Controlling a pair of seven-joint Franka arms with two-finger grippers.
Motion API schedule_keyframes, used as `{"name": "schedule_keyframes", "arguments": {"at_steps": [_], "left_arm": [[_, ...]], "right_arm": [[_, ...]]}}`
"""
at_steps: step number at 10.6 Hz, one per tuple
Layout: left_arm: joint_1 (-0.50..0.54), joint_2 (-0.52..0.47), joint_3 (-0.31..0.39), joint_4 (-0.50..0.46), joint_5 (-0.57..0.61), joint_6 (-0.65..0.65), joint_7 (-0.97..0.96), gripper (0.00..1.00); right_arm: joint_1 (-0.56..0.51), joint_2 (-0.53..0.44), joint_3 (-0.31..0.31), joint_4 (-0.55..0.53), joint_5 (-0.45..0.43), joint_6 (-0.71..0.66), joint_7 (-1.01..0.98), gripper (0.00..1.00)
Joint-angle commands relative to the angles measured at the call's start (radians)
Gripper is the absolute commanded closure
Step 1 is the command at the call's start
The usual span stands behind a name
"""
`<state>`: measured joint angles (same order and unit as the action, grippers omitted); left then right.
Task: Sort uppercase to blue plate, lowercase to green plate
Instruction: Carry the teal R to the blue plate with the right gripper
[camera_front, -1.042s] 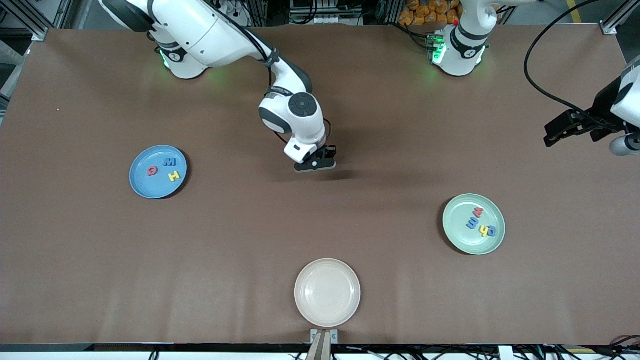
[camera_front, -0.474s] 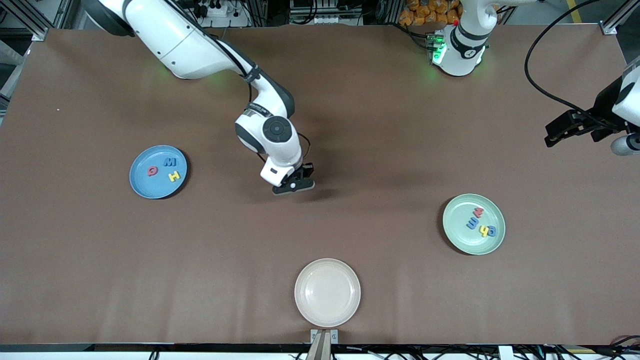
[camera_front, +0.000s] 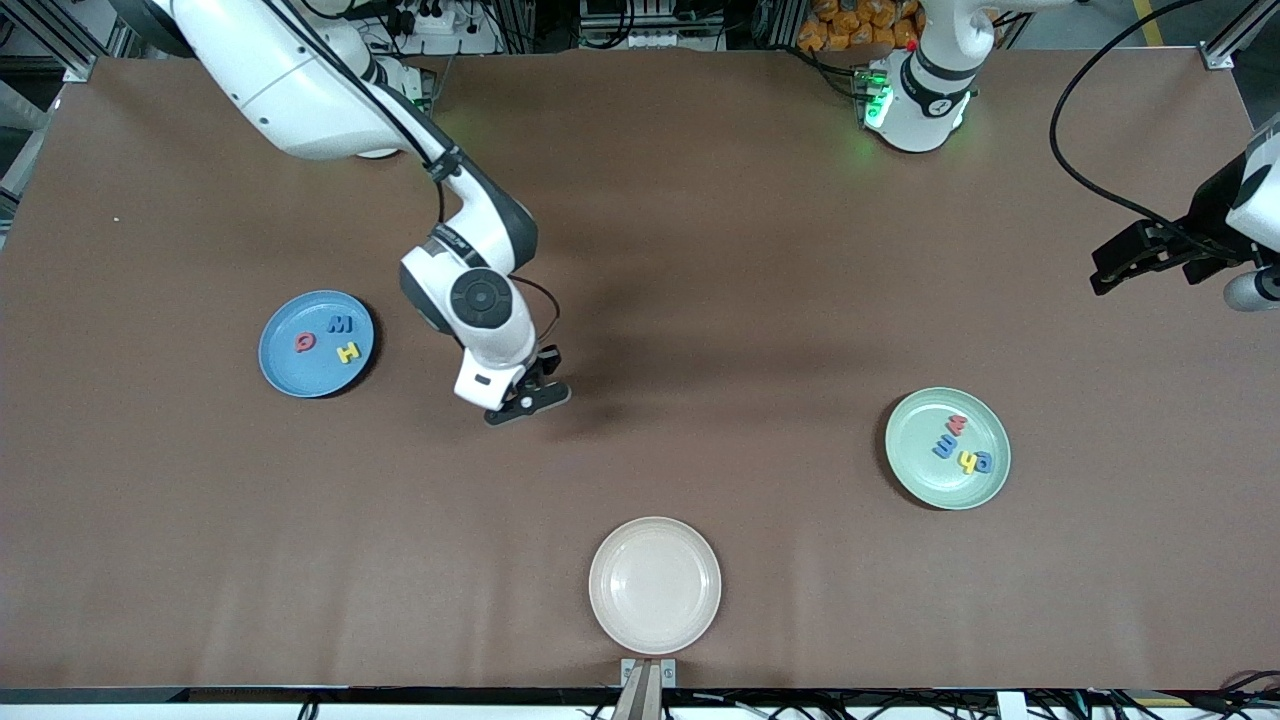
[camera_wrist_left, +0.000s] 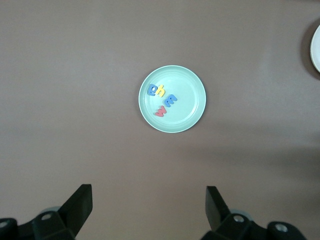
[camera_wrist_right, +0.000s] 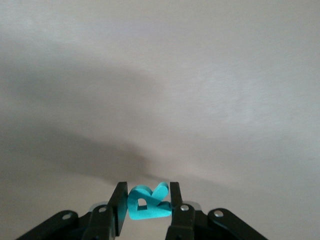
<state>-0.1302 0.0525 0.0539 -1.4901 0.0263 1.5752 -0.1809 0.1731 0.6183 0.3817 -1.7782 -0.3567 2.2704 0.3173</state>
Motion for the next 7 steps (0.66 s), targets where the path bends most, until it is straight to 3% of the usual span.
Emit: {"name": "schedule_keyframes", "arguments": {"at_steps": [1,4,7], "left_arm": [[0.004,-0.013,0.000,0.001,-0.026,0.005,0.008,0.00],[0.003,-0.006,0.000,-0.001,-0.028,0.006,0.008,0.00],[0.004,-0.005,0.000,-0.001,-0.026,0.006,0.008,0.00]], "right_arm": [[-0.075,-0.043,0.014,-0.056,0.065,-0.003,-0.122,0.65],[-0.075,-0.094,-0.125,-0.064,0.287,-0.064,-0.451,0.65],[-0.078,-0.159,-0.217,-0.067,0.305,-0.167,-0.564,0.65]]}}
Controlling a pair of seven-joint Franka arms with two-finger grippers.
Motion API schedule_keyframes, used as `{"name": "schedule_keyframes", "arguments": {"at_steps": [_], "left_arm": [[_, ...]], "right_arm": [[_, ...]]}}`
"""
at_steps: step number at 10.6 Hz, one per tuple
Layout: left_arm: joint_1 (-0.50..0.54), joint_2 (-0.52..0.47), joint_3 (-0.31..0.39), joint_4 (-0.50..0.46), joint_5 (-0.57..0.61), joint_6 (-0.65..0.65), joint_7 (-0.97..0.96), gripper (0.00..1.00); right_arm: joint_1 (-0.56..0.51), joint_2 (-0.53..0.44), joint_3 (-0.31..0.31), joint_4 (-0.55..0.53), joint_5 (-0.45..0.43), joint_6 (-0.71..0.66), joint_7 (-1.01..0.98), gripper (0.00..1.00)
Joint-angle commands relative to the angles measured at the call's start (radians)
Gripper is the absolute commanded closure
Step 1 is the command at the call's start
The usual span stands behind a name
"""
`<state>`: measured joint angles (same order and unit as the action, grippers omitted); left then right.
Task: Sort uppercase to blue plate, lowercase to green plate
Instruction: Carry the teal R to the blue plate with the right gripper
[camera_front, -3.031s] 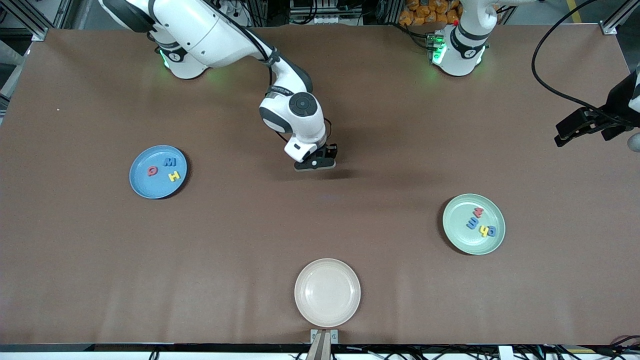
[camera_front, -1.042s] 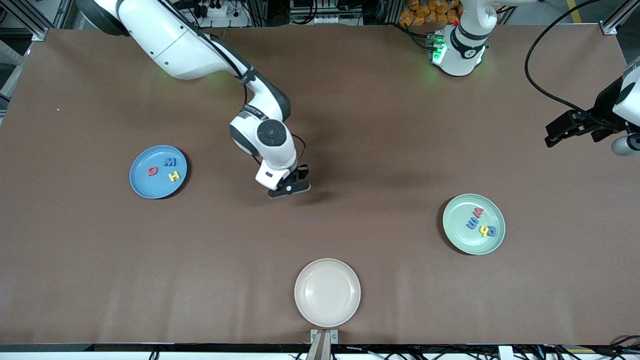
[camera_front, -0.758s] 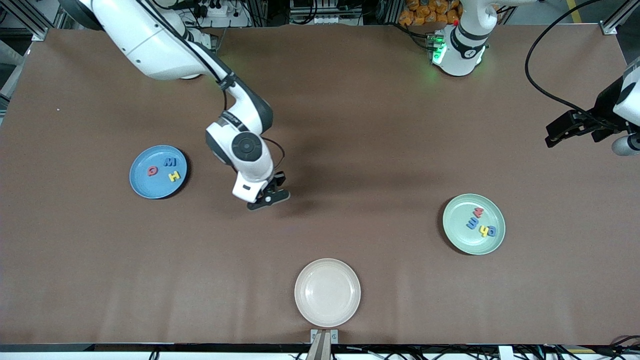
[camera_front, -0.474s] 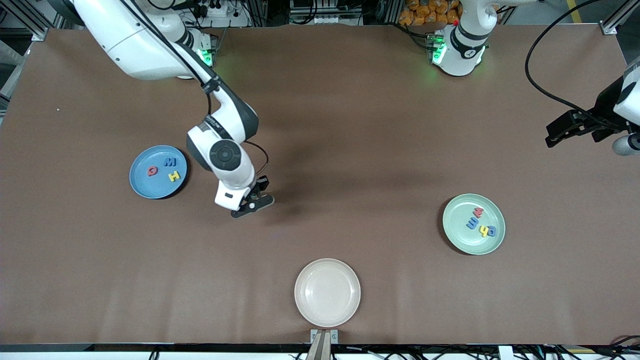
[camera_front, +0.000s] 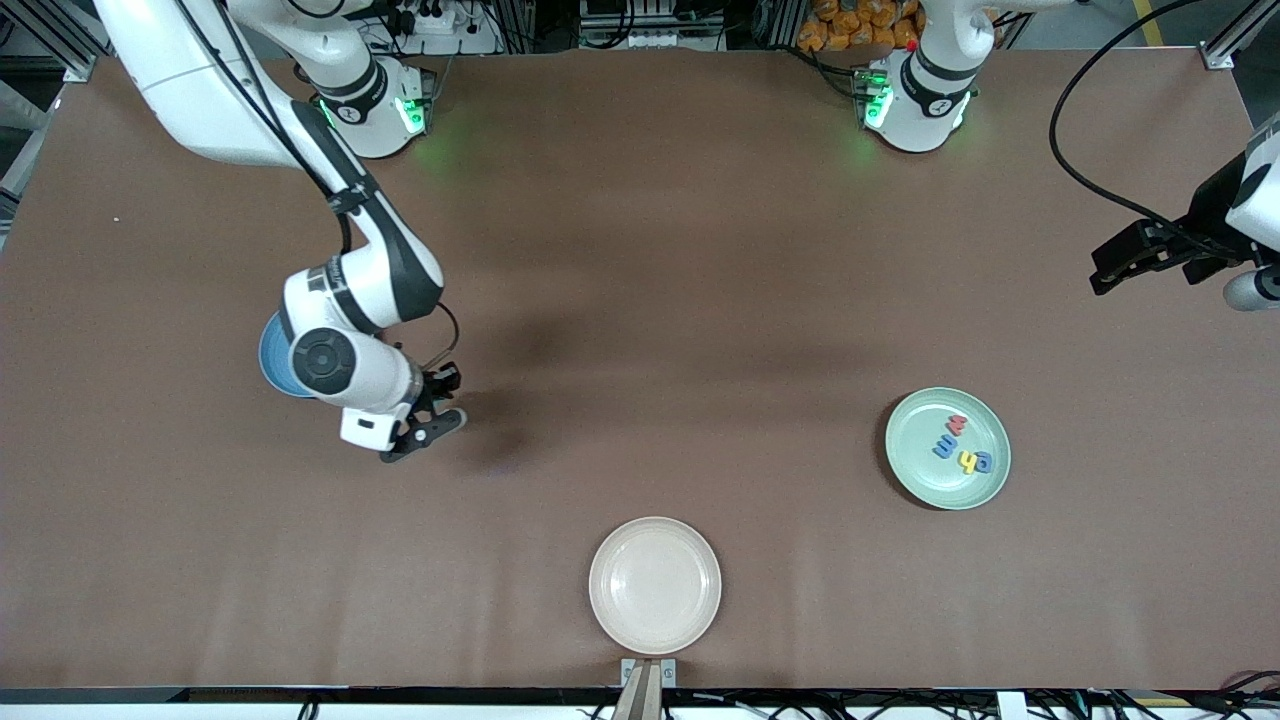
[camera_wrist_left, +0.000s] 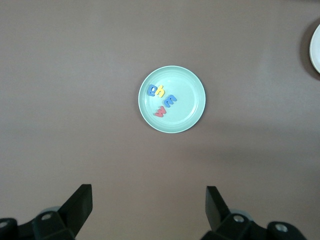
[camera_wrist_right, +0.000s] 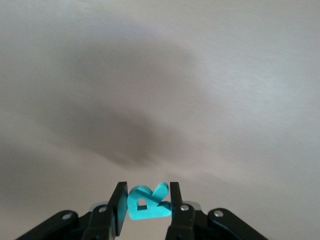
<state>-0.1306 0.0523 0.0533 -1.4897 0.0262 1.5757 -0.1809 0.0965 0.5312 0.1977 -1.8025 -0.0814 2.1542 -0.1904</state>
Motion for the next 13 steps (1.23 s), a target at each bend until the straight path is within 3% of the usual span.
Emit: {"name": "schedule_keyframes", "arguments": {"at_steps": [1,5,8,13], "left_arm": [[0.005,-0.005,0.000,-0.001,-0.025,0.006,0.009,0.00],[0.006,-0.006,0.002,-0.001,-0.025,0.006,0.008,0.00],[0.008,-0.006,0.002,-0.003,-0.026,0.006,0.009,0.00],[0.008,-0.015,0.002,-0.018,-0.026,0.004,0.008,0.00]], "right_arm": [[-0.003,-0.103,-0.061,-0.044,0.029,-0.091,-0.105,0.65],[-0.052,-0.187,-0.176,-0.225,0.011,-0.139,-0.260,0.65],[-0.101,-0.218,-0.196,-0.423,0.011,-0.013,-0.273,0.62],[-0.127,-0.209,-0.254,-0.474,0.011,-0.004,-0.366,0.60]]}}
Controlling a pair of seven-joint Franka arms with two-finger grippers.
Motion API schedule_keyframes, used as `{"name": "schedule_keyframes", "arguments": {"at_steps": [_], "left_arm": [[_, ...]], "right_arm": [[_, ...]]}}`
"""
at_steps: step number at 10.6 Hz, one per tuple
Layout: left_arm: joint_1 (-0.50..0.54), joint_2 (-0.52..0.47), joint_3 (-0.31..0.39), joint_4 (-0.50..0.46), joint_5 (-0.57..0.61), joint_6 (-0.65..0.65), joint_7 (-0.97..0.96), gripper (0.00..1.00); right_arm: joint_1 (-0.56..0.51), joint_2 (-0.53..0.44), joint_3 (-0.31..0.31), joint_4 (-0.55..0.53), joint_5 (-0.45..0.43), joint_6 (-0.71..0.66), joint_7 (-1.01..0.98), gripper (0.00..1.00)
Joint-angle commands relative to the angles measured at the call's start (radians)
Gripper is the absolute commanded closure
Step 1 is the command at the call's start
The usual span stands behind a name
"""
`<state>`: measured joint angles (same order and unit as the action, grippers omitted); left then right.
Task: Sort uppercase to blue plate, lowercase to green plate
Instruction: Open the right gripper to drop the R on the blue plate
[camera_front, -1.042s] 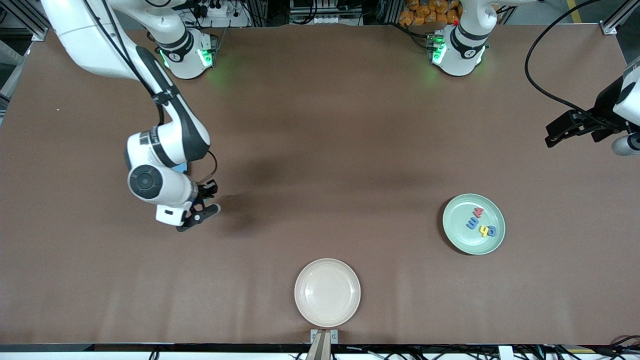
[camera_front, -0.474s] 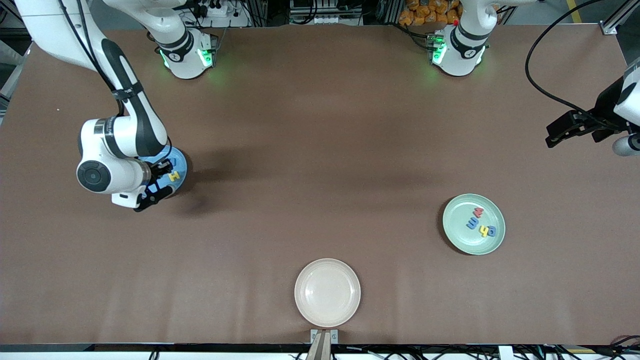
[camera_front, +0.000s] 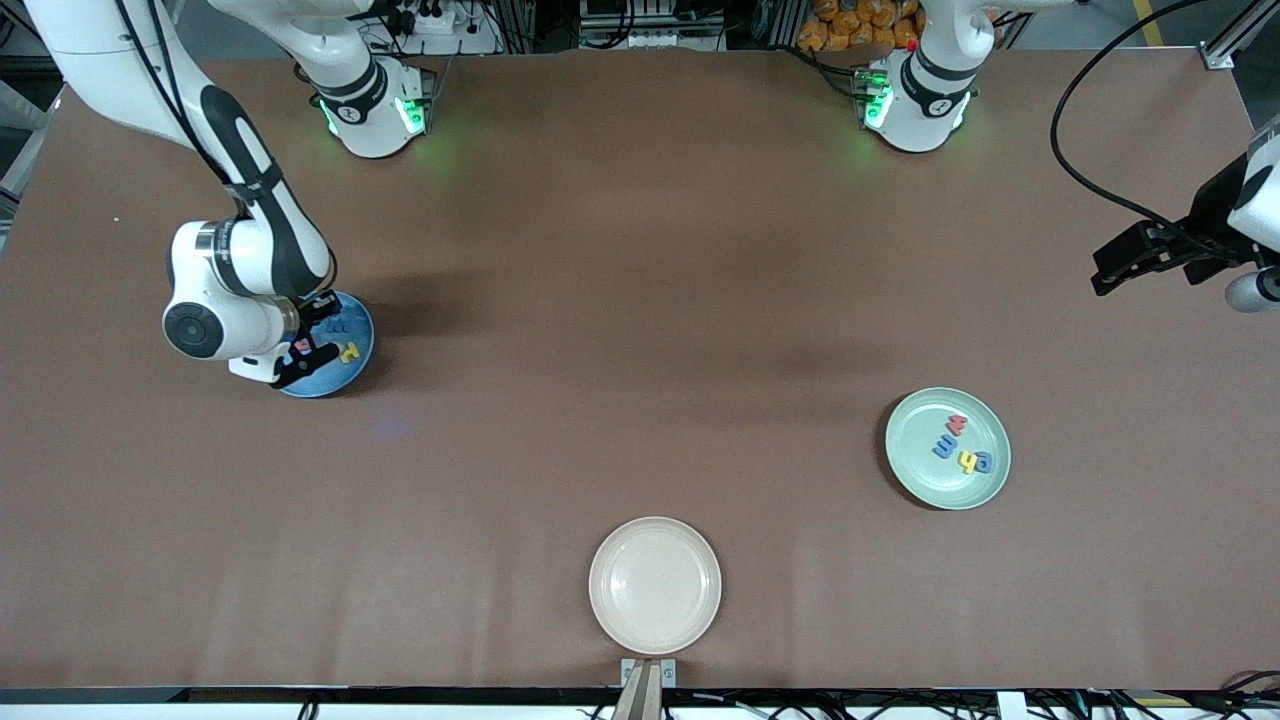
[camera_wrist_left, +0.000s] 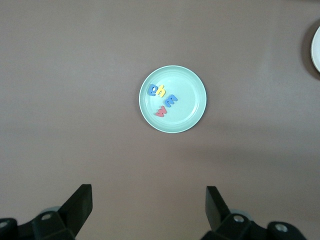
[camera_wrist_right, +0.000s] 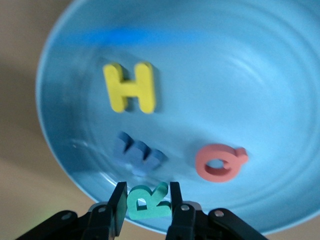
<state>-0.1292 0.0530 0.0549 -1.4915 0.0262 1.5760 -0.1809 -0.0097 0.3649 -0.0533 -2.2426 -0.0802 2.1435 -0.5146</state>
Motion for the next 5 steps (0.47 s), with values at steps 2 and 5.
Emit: {"name": "schedule_keyframes", "arguments": {"at_steps": [2,5], "left_arm": [[0.008,-0.018,0.000,-0.021,-0.026,0.002,0.009,0.00],[0.008,-0.019,0.000,-0.019,-0.025,0.004,0.011,0.00]], "right_arm": [[-0.023,-0.040,-0.003,-0.034,0.010,0.009,-0.042,0.42],[-0.023,-0.041,-0.003,-0.023,0.011,0.006,-0.029,0.17]]}}
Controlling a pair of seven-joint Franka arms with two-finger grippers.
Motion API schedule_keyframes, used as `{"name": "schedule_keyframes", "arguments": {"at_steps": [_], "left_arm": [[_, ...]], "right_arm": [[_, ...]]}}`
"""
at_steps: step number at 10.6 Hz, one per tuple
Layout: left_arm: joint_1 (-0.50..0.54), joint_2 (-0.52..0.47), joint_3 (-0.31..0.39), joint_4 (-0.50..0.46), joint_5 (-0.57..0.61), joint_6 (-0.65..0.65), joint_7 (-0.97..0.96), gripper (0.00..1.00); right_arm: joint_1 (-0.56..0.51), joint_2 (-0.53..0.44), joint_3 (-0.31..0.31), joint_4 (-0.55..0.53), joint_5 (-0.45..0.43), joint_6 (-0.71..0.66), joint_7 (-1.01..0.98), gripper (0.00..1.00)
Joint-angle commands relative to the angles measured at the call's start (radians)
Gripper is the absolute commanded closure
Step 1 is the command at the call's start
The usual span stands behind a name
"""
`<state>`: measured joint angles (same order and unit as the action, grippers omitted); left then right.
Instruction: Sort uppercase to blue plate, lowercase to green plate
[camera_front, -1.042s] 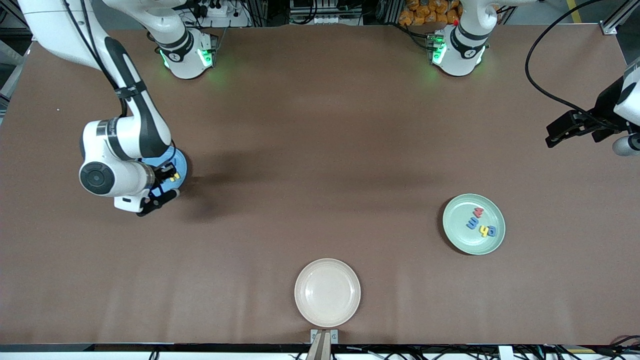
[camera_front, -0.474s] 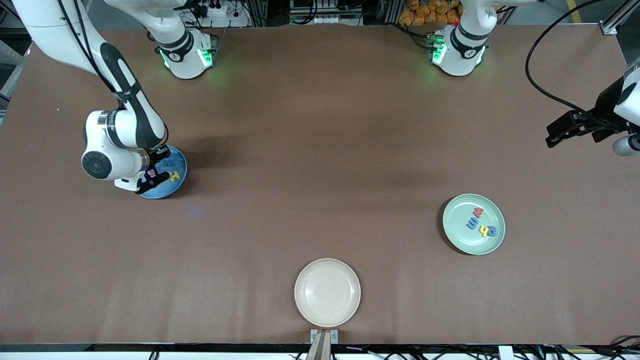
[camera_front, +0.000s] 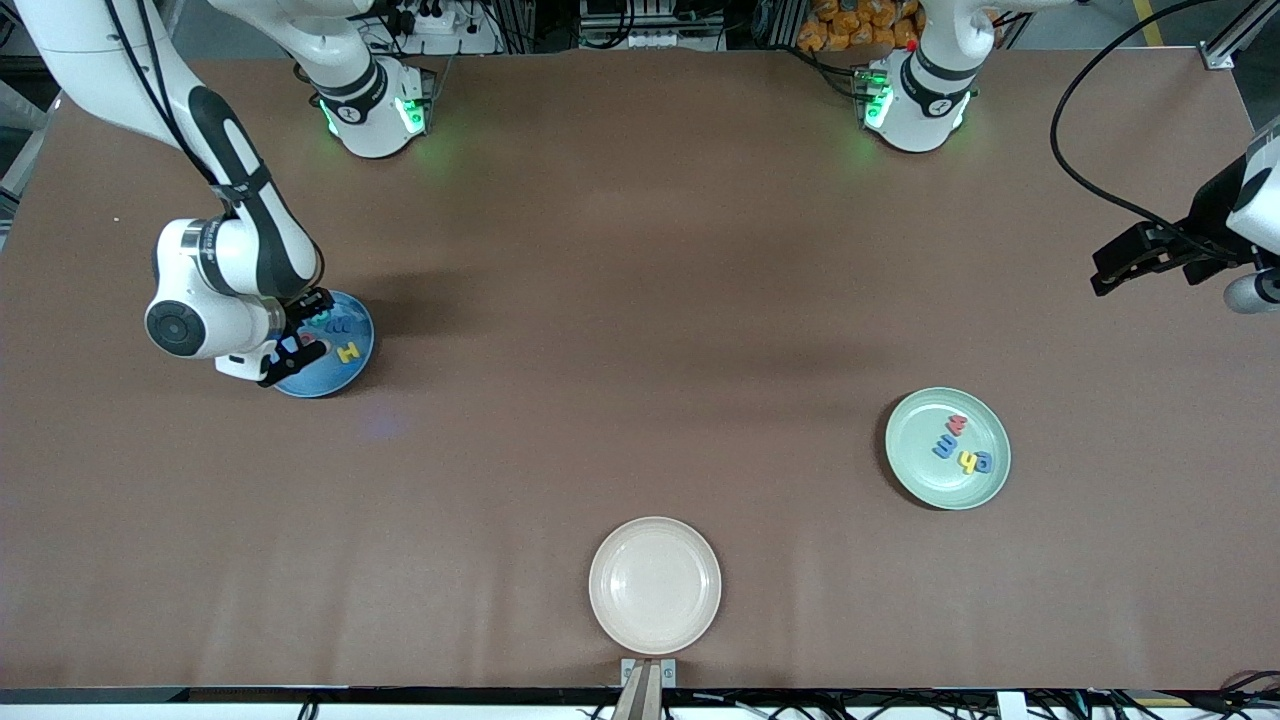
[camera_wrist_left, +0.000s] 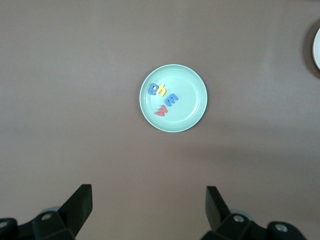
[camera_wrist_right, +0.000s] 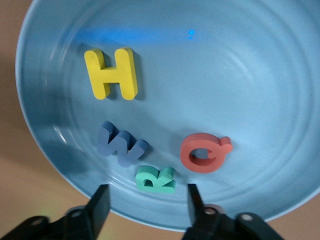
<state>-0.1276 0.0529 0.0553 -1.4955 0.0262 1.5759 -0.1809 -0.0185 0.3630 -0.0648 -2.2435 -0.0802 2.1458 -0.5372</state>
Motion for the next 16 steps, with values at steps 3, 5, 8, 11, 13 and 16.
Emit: {"name": "schedule_keyframes", "arguments": {"at_steps": [3,5,8,11,13,16], "left_arm": [[-0.003,-0.018,-0.003,-0.017,-0.025,0.006,0.049,0.00],[-0.001,-0.019,-0.002,-0.014,-0.026,0.004,0.084,0.00],[0.003,-0.008,-0.002,0.000,-0.028,0.004,0.089,0.00],[0.005,-0.008,0.000,0.001,-0.025,0.004,0.090,0.00],[0.005,-0.008,0.001,0.004,-0.025,0.004,0.087,0.00],[0.003,-0.008,0.003,0.005,-0.014,0.004,0.086,0.00]], "right_arm": [[-0.012,-0.049,0.010,0.051,0.014,-0.062,0.123,0.14],[-0.003,-0.076,0.011,0.177,0.016,-0.247,0.225,0.14],[-0.009,-0.090,0.011,0.443,0.023,-0.484,0.226,0.14],[-0.014,-0.114,0.011,0.619,0.028,-0.564,0.229,0.14],[-0.014,-0.165,0.013,0.663,0.048,-0.552,0.230,0.14],[-0.015,-0.236,0.011,0.670,0.094,-0.459,0.230,0.14]]}}
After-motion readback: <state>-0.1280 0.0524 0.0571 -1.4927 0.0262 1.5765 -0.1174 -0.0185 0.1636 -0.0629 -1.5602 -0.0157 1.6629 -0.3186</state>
